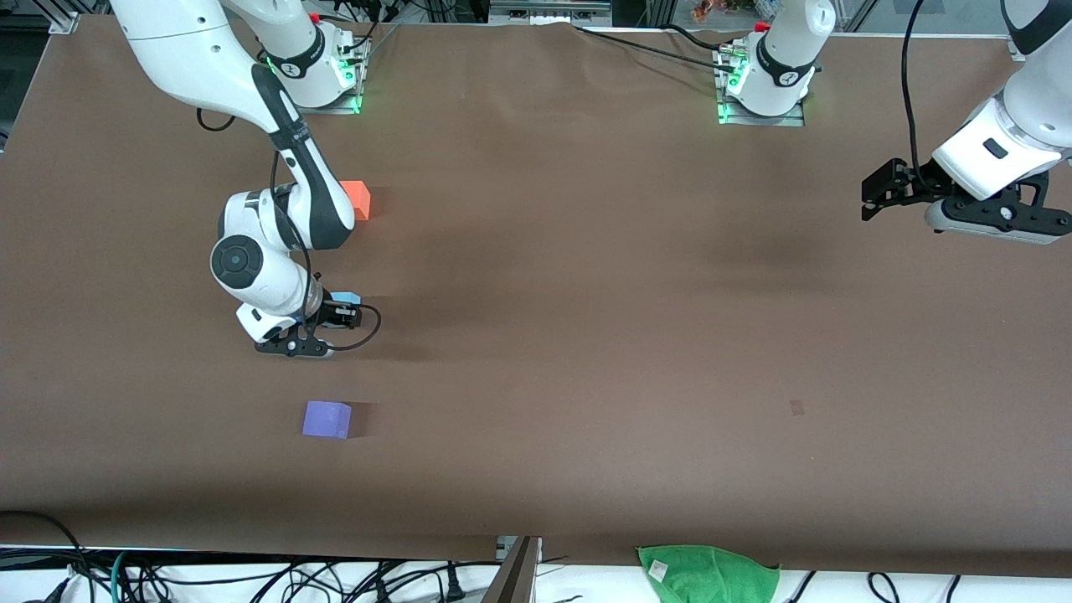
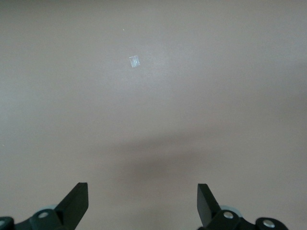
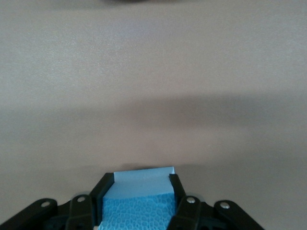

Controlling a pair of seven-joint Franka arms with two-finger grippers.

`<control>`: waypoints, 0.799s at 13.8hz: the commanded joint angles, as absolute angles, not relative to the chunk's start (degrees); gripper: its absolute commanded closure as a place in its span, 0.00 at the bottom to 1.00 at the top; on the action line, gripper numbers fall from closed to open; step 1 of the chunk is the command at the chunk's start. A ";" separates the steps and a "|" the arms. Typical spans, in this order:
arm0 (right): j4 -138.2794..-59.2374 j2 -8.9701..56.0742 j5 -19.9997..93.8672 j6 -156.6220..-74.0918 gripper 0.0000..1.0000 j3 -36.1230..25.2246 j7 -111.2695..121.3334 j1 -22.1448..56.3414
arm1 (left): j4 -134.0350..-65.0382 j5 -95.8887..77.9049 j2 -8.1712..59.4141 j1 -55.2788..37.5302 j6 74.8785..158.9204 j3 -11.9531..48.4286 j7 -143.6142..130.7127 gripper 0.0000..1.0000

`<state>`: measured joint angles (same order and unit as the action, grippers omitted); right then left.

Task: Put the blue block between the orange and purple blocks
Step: 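Carry the blue cube with the right gripper between orange and purple cubes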

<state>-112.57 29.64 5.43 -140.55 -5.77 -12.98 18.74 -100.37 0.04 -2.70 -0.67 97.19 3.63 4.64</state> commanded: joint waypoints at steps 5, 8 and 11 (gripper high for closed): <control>-115.22 28.04 7.20 -141.50 0.61 -5.19 -14.15 18.81 | -100.28 -0.44 -2.90 -0.70 97.03 3.60 4.22 0.00; -115.14 28.21 9.93 -141.59 0.61 -4.92 -14.06 18.90 | -100.28 -0.44 -2.90 -0.70 97.03 3.60 4.22 0.00; -115.14 28.30 9.93 -141.68 0.56 -4.92 -13.45 18.90 | -100.28 -0.44 -2.90 -0.70 97.03 3.60 4.22 0.00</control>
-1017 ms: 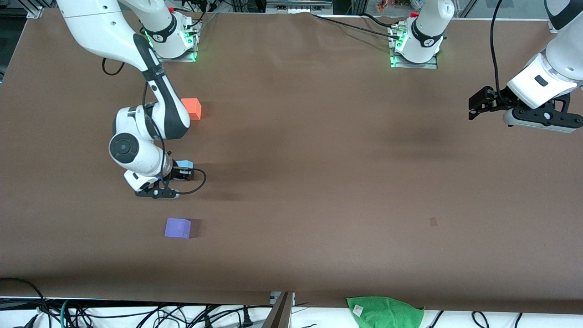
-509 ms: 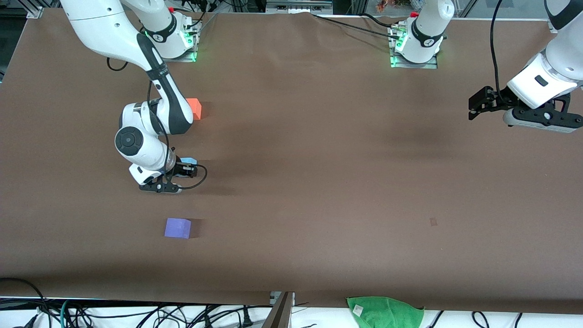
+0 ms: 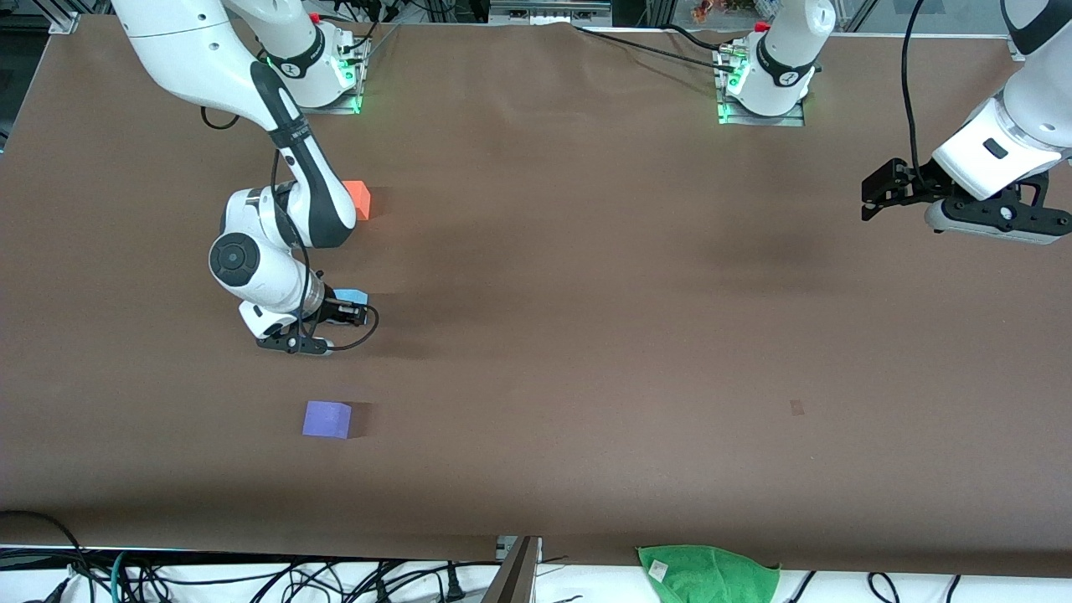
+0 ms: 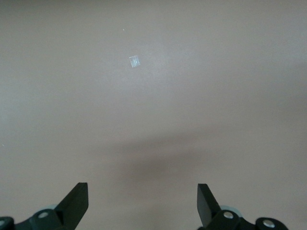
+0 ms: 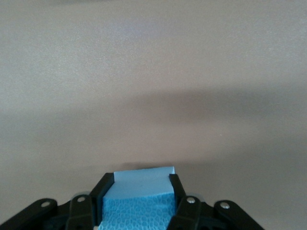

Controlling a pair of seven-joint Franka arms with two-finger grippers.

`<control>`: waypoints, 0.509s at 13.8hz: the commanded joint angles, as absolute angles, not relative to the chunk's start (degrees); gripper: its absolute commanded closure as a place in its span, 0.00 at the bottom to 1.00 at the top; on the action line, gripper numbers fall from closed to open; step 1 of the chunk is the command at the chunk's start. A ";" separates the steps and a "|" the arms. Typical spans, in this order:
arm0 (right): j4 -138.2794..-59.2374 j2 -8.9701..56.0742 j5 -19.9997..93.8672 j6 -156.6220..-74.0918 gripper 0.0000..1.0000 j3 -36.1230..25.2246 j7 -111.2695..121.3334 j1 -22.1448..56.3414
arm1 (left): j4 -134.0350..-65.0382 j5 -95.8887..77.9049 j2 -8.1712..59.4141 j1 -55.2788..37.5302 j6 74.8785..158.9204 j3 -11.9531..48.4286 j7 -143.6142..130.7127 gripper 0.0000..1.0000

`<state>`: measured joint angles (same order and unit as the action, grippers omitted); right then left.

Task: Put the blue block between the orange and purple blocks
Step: 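Lower the blue cube onto the table and open the right gripper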

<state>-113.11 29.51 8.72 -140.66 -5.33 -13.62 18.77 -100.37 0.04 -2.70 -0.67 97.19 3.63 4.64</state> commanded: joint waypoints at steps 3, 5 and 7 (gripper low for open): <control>-114.70 28.13 10.02 -141.42 0.02 -4.92 -13.80 18.90 | -100.28 -0.44 -2.90 -0.70 97.03 3.60 4.22 0.00; -114.09 27.86 10.02 -141.24 0.01 -5.01 -14.15 18.90 | -100.28 -0.44 -2.90 -0.79 97.03 3.60 4.22 0.00; -113.73 27.60 10.02 -141.24 0.01 -4.92 -13.89 18.90 | -100.28 -0.44 -2.99 -0.79 97.03 3.60 4.22 0.00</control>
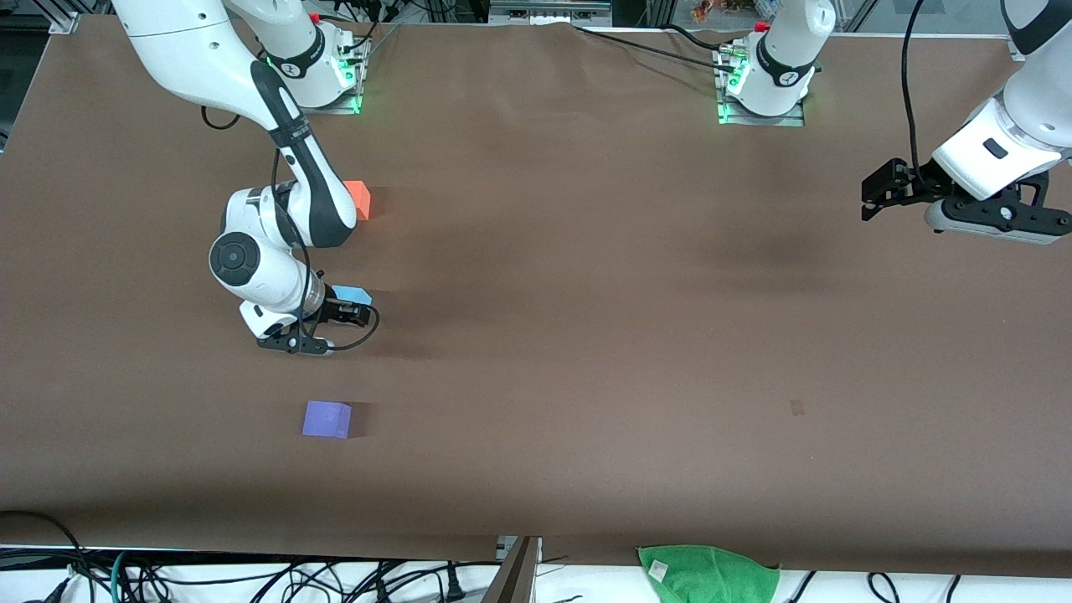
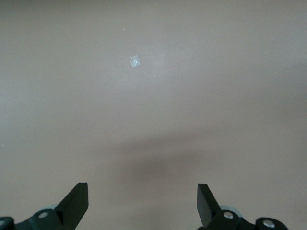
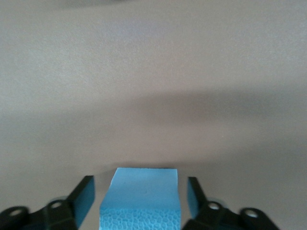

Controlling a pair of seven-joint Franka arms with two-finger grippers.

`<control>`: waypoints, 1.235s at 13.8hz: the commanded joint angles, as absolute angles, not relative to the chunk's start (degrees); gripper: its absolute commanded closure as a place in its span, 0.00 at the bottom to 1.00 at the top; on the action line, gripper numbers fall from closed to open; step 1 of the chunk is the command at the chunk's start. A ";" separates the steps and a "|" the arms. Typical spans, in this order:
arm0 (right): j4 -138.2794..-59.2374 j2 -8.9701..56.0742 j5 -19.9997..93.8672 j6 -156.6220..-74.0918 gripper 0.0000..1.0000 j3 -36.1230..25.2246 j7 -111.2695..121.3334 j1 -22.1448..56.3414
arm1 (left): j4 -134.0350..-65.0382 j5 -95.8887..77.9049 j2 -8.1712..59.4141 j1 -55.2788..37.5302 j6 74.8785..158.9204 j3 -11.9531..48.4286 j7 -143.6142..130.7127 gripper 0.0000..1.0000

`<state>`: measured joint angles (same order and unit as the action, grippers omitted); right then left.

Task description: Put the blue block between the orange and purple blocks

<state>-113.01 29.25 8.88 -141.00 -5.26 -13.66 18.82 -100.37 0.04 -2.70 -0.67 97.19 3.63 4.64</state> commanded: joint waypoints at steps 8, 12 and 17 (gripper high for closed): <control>-104.70 21.80 10.02 -130.64 0.01 -6.67 -13.01 18.90 | -100.28 -0.44 -2.99 -0.79 97.03 3.60 4.22 0.00; -94.76 18.56 9.93 -114.21 0.01 -8.25 -14.06 18.98 | -100.28 -0.44 -2.90 -0.79 97.03 3.69 4.22 0.00; -93.87 6.79 8.53 -99.70 0.01 -9.41 -13.45 18.98 | -100.28 -0.44 -2.99 -0.79 97.03 3.60 4.22 0.00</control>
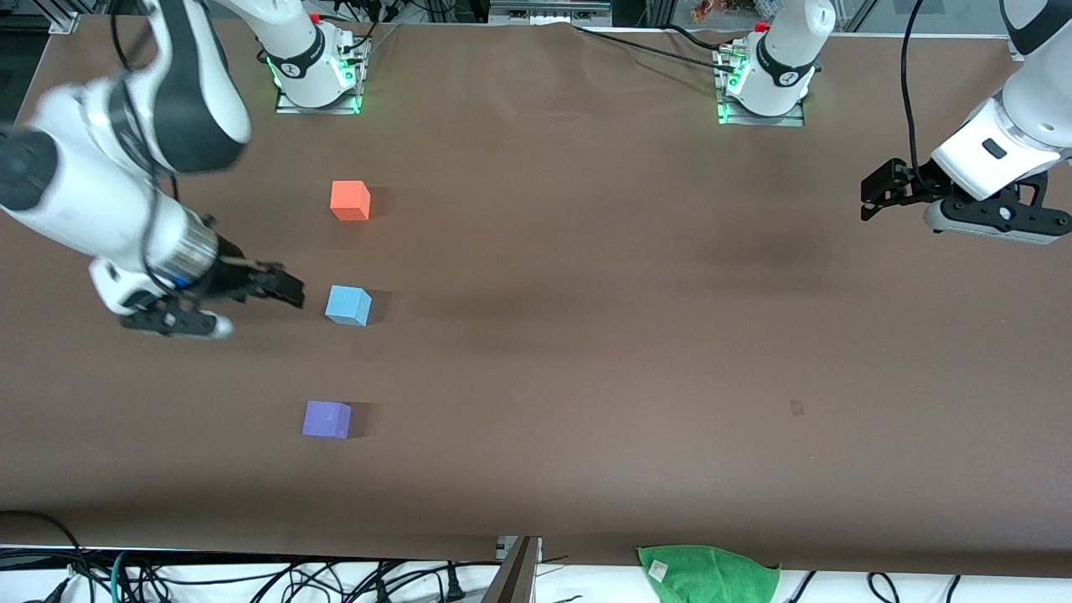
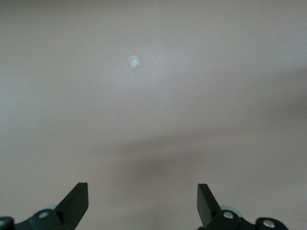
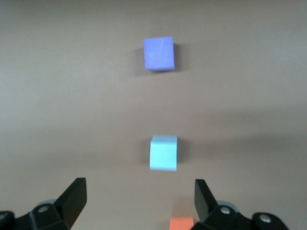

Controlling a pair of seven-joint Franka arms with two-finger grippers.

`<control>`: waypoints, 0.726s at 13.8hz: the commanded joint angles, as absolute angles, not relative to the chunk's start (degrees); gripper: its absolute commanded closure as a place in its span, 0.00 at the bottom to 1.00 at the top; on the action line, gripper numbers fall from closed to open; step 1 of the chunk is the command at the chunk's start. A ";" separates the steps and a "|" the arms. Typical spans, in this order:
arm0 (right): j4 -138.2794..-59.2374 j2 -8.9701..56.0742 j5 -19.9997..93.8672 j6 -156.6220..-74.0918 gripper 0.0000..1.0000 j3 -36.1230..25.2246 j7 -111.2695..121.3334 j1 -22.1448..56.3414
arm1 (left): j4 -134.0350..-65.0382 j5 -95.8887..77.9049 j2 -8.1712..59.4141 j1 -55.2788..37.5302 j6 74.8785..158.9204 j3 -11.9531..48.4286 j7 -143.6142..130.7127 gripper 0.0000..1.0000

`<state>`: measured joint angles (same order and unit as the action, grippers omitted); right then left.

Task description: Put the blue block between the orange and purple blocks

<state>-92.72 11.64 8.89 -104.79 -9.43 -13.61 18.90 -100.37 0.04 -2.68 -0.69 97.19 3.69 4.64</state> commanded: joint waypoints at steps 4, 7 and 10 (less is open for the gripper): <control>-93.78 1.76 3.87 -92.20 0.01 -9.31 -9.59 18.98 | -100.28 -0.44 -2.99 -0.79 96.86 3.60 4.22 0.00; -93.87 1.67 2.47 -91.41 0.01 -9.93 -5.89 18.98 | -100.28 -0.44 -2.99 -0.79 96.86 3.60 4.31 0.00; -96.14 0.53 2.29 -91.41 0.01 -12.38 -3.18 18.98 | -100.28 -0.44 -2.99 -0.79 96.86 3.60 4.31 0.00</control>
<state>-94.10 2.08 2.92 -91.77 -10.80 -5.88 18.94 -100.37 0.04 -2.68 -0.68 97.19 3.69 4.64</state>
